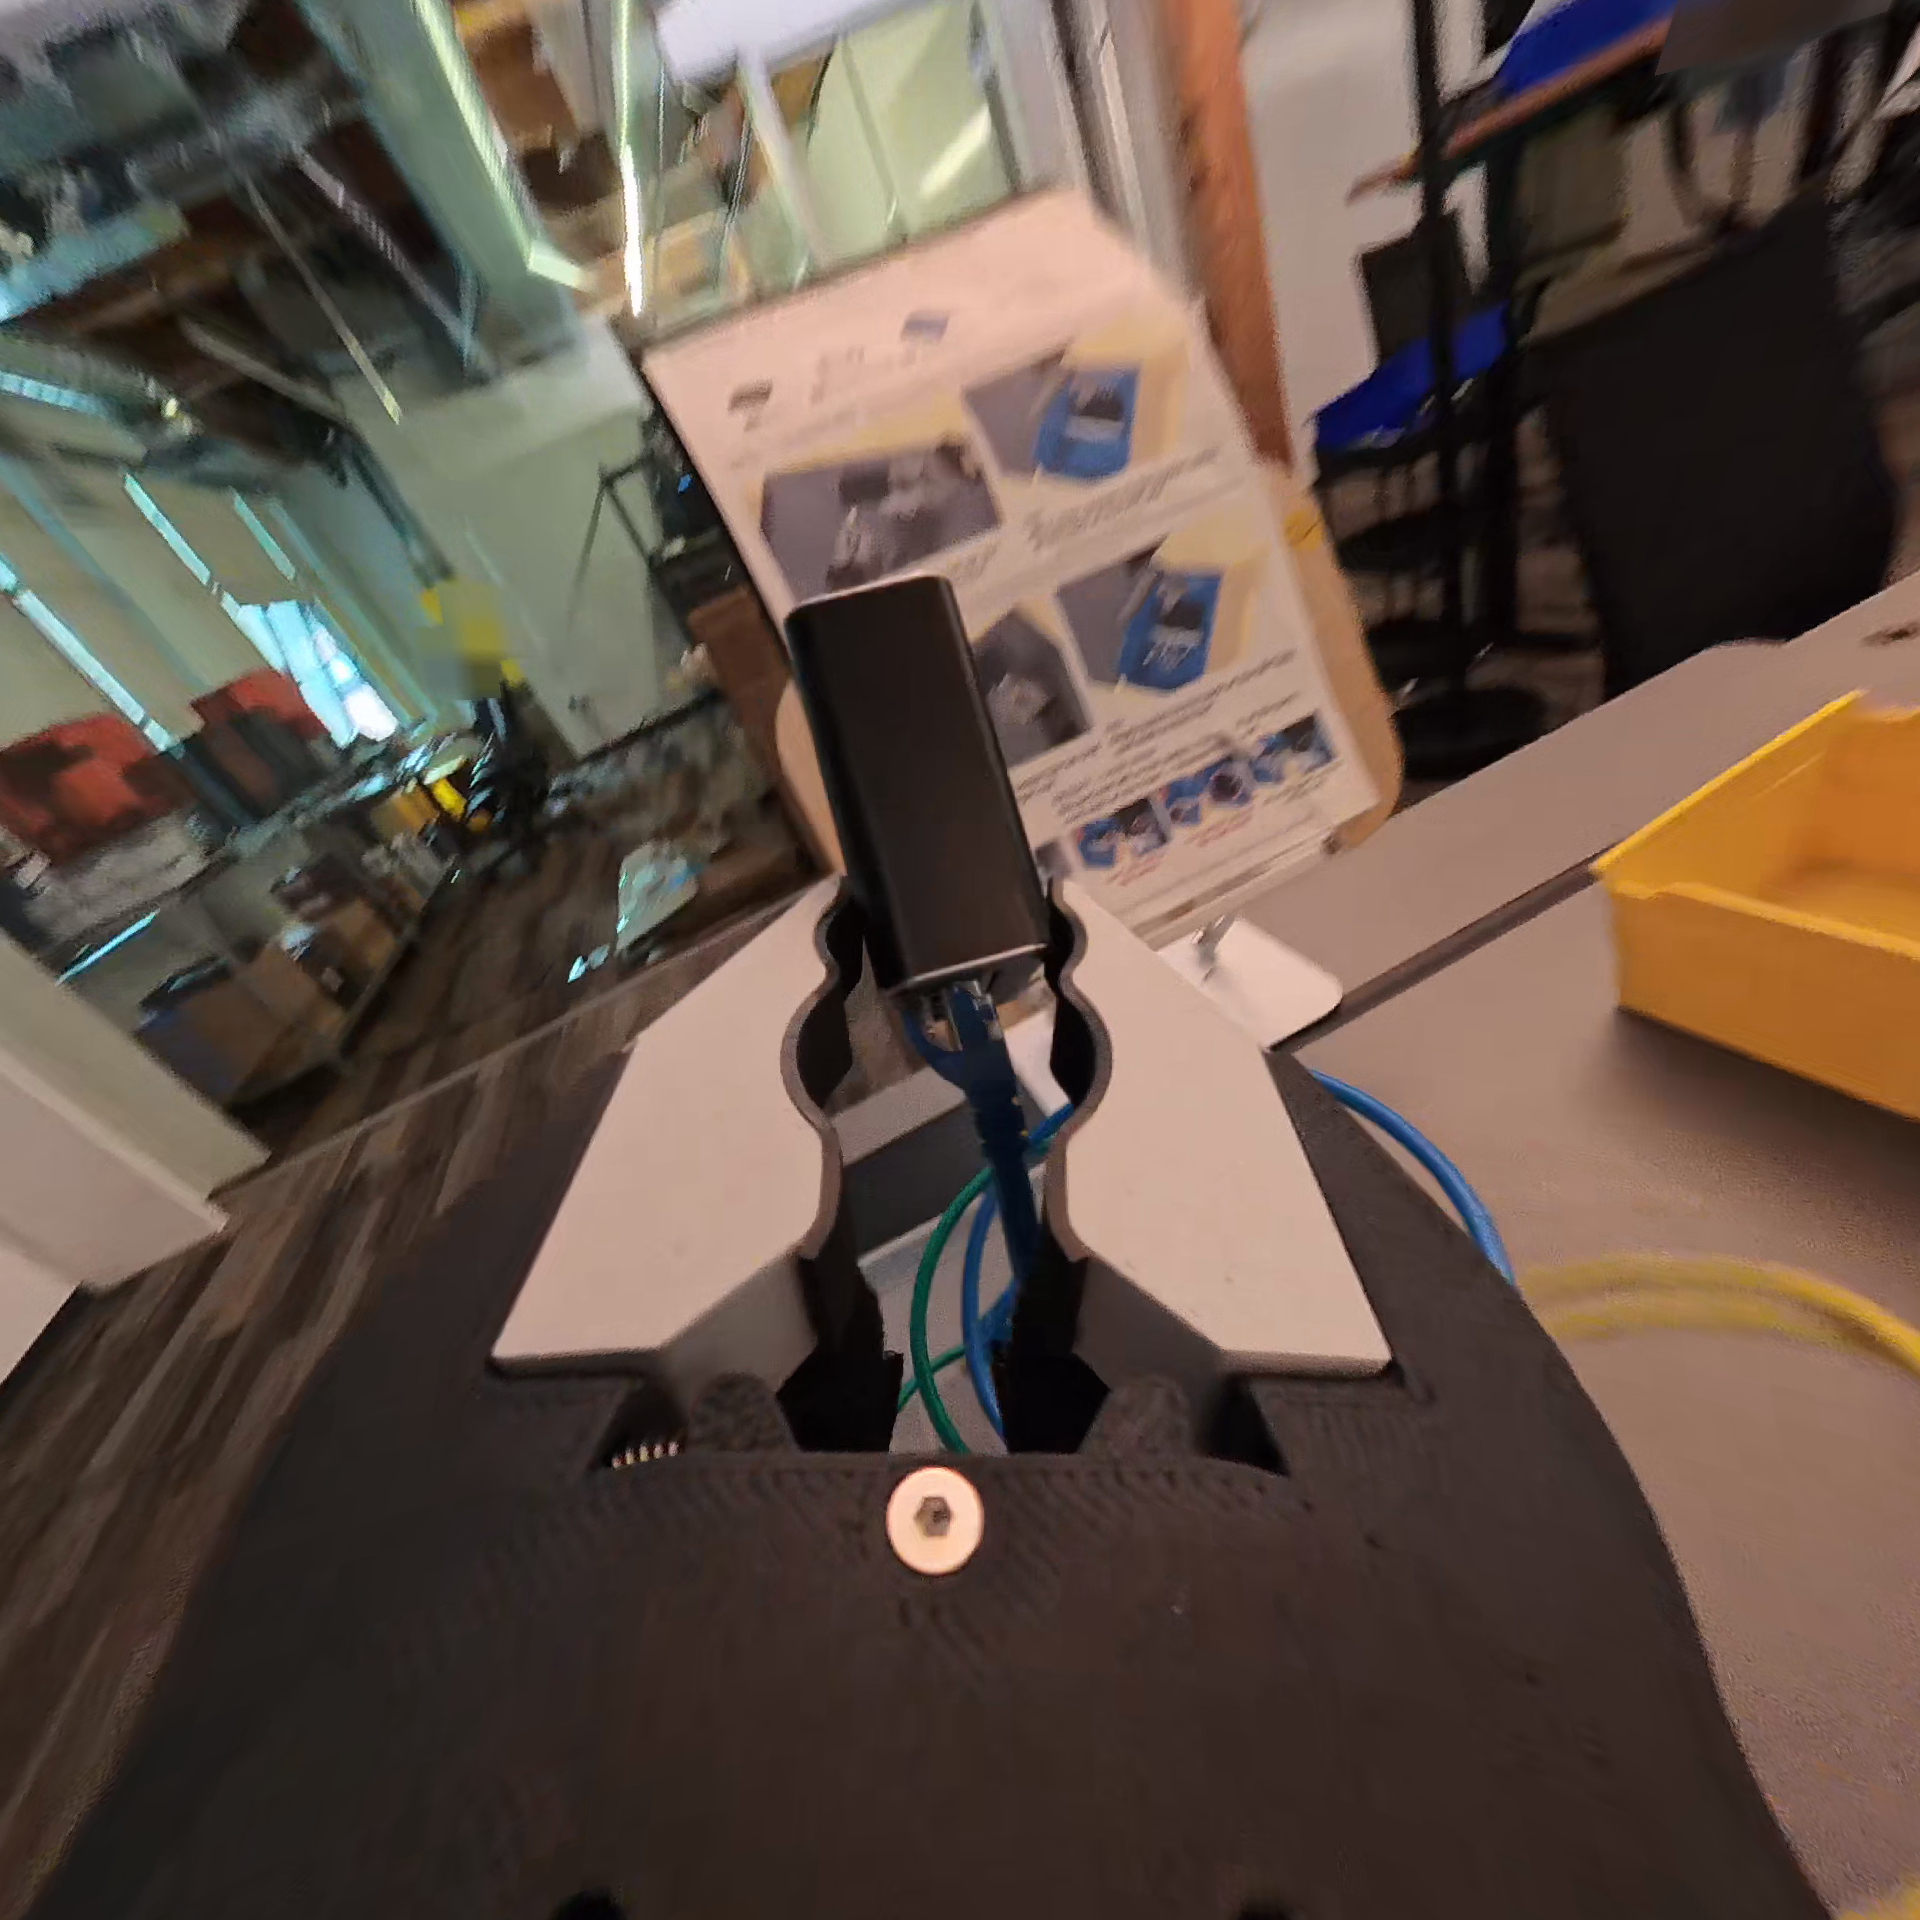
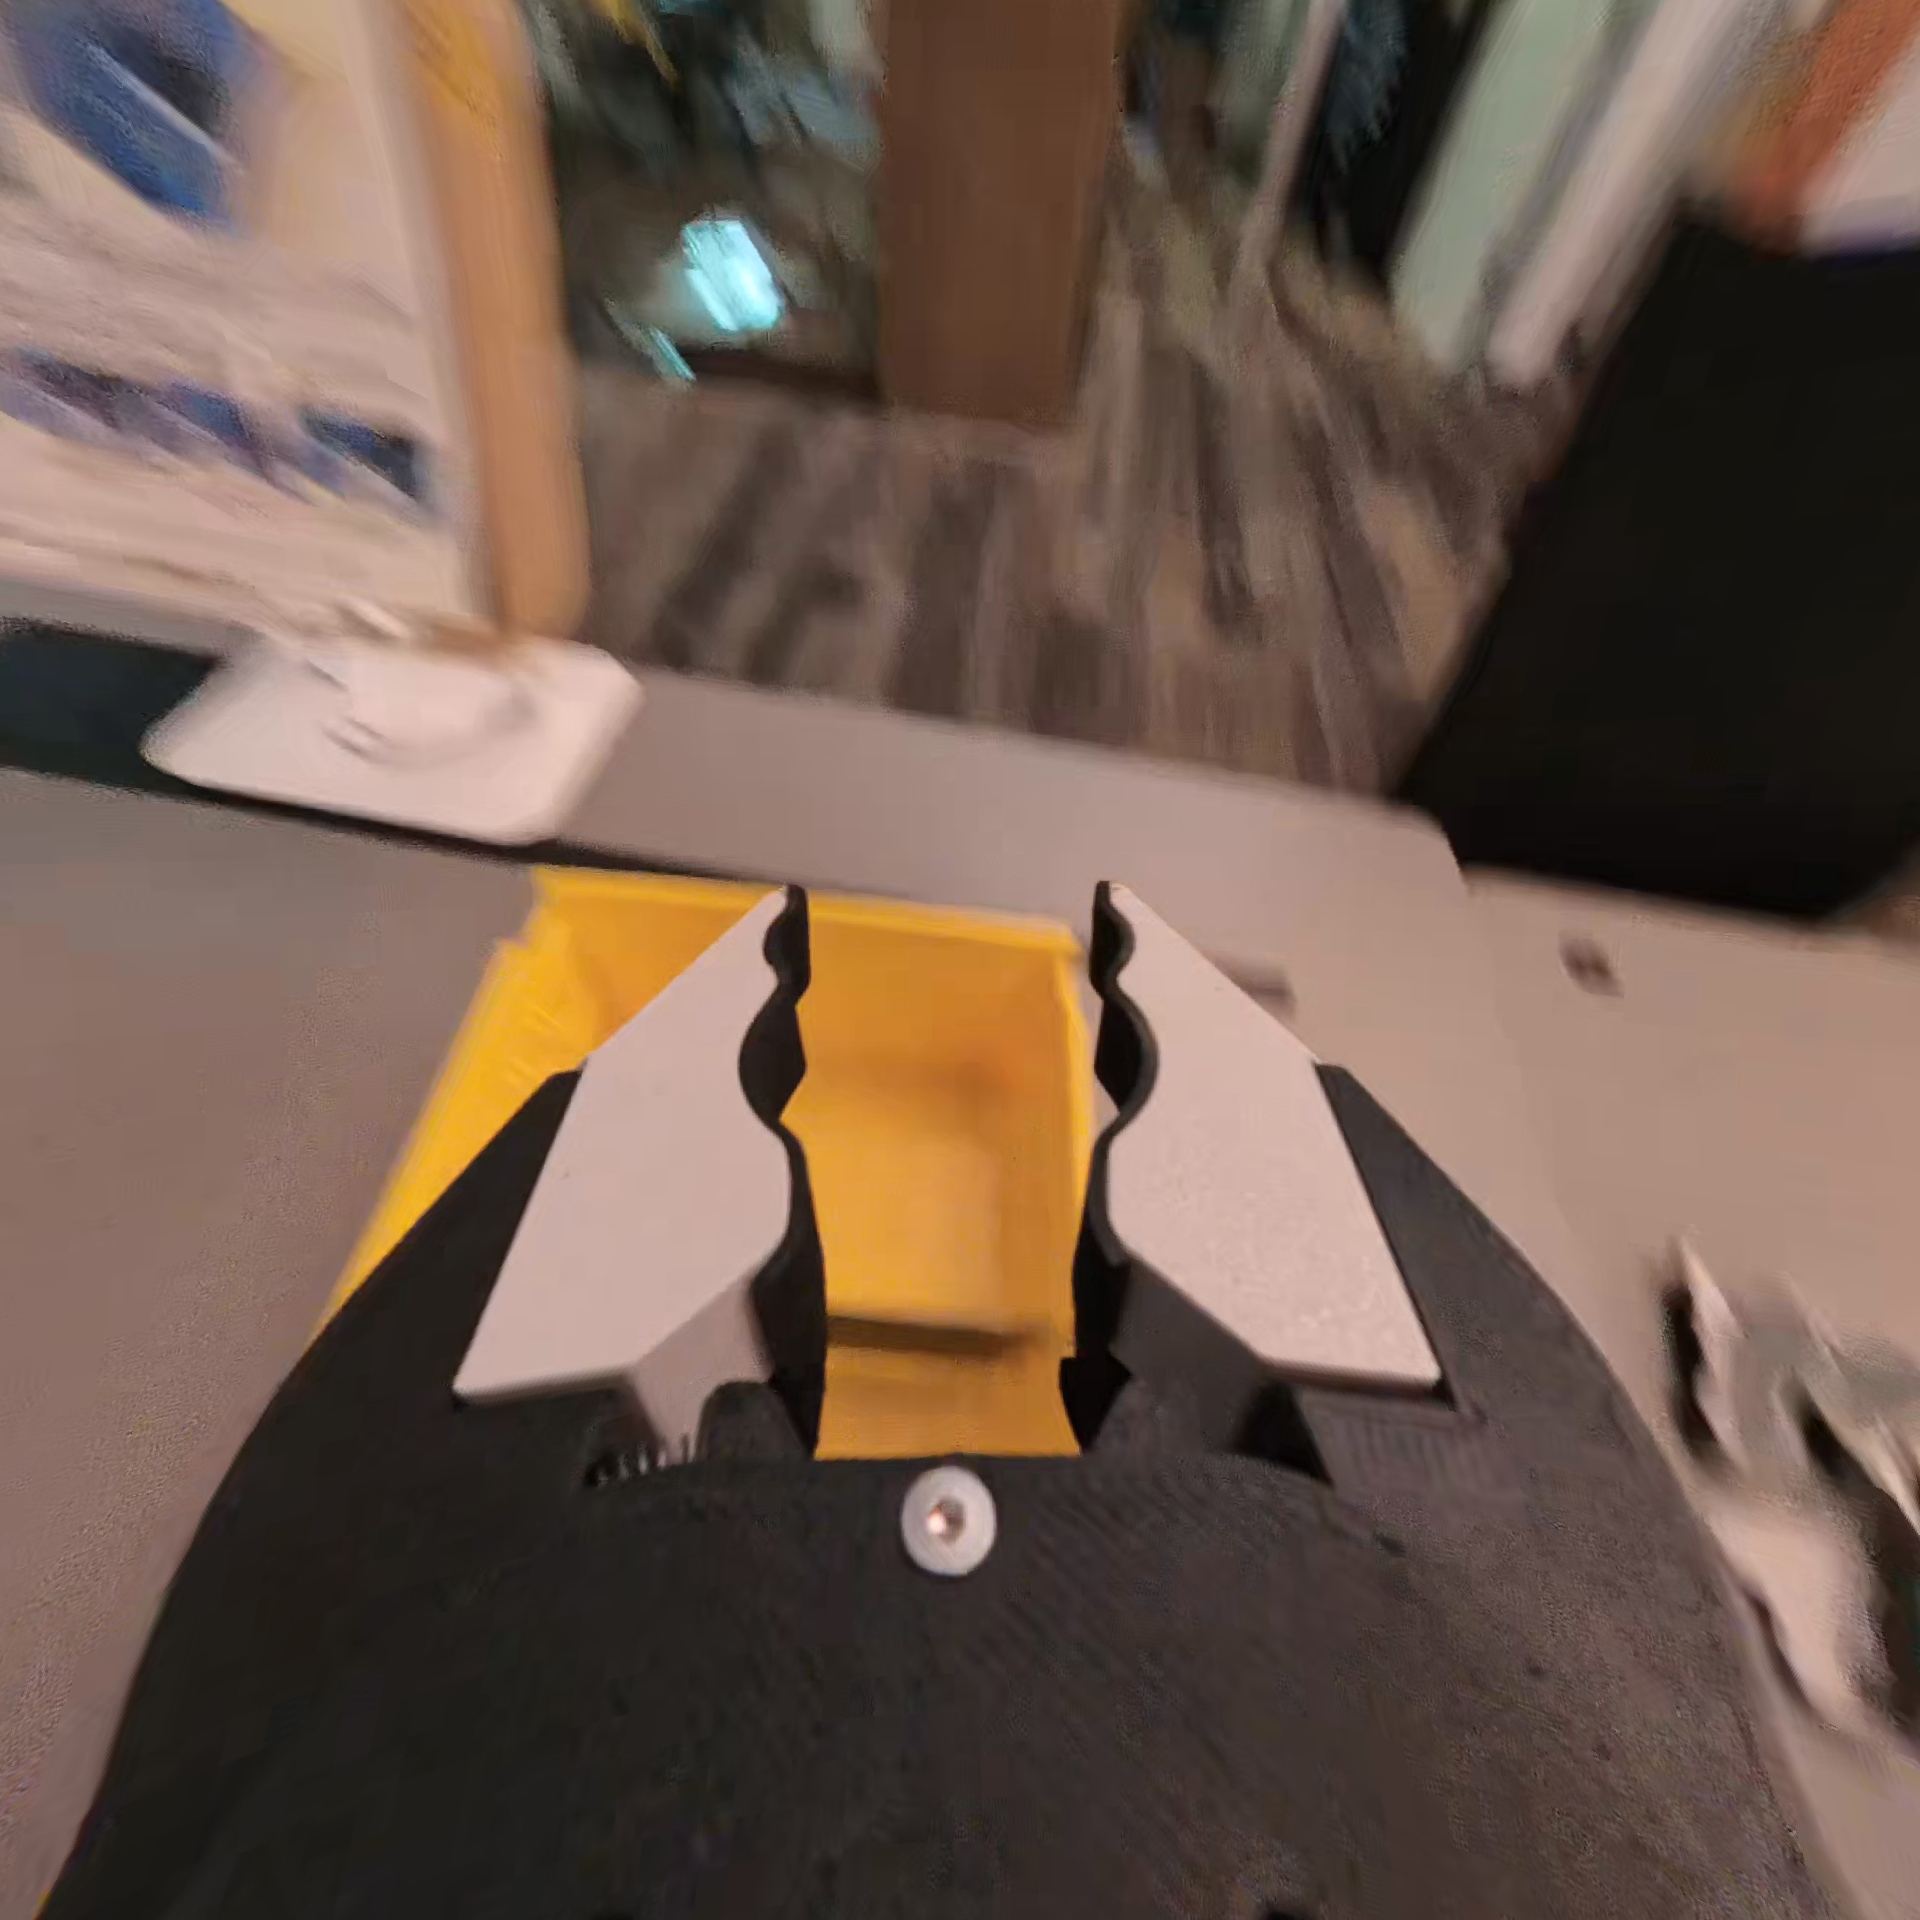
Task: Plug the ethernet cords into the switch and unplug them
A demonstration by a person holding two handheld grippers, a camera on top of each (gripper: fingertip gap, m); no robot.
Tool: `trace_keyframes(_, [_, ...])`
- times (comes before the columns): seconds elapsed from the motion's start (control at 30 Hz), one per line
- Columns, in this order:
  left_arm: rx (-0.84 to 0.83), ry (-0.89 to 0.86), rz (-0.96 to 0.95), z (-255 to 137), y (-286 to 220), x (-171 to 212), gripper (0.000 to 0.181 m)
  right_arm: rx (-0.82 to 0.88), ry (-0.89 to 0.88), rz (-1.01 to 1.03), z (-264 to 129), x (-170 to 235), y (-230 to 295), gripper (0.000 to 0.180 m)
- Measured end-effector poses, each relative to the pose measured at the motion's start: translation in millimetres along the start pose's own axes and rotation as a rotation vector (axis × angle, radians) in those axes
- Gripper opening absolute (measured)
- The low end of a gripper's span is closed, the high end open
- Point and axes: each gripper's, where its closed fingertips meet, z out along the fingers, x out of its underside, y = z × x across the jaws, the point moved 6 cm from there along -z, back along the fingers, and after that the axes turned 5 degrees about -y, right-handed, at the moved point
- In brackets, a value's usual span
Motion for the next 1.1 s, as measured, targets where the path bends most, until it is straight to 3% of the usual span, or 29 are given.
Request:
trace_keyframes(0.1, [0.100, -0.110, -0.003, -23, -17, -26, 0.032, -0.375, -0.325, -0.034, -8, -47, 84, 0.066])
trace_keyframes(0.17, [0.176, -0.147, 0.023, -33, -33, -37, 0.031, -0.631, -0.429, -0.042, -16, -62, 143, 0.071])
trace_keyframes(0.27, [0.316, -0.136, 0.109, -38, -68, -45, 0.031, -0.788, -0.544, -0.297, -36, -65, 220, 0.083])
trace_keyframes(0.4, [0.429, -0.071, 0.299, -29, -116, -39, 0.031, -0.702, -0.719, -0.809, -70, -50, 277, 0.092])
trace_keyframes(0.6, [0.484, 0.050, 0.671, -7, -179, -11, 0.031, -0.525, -0.780, -1.222, -80, -32, 295, 0.082])
trace_keyframes(0.7, [0.473, 0.108, 0.785, 5, -197, 5, 0.031, -0.461, -0.769, -1.356, -72, -23, 295, 0.067])
trace_keyframes(0.8, [0.493, 0.149, 0.862, 12, -213, 18, 0.031, -0.398, -0.622, -1.476, -55, -11, 292, 0.063])
trace_keyframes(0.87, [0.499, 0.160, 0.896, 15, -221, 24, 0.031, -0.413, -0.514, -1.541, -43, 1, 292, 0.047])
trace_keyframes(0.97, [0.479, 0.194, 0.947, 19, -228, 33, 0.032, -0.390, -0.427, -1.593, -31, 10, 293, 0.042])
trace_keyframes(1.1, [0.406, 0.069, 1.004, 19, -224, 31, 0.038, -0.341, -0.574, -1.575, -27, 2, 294, 0.034])
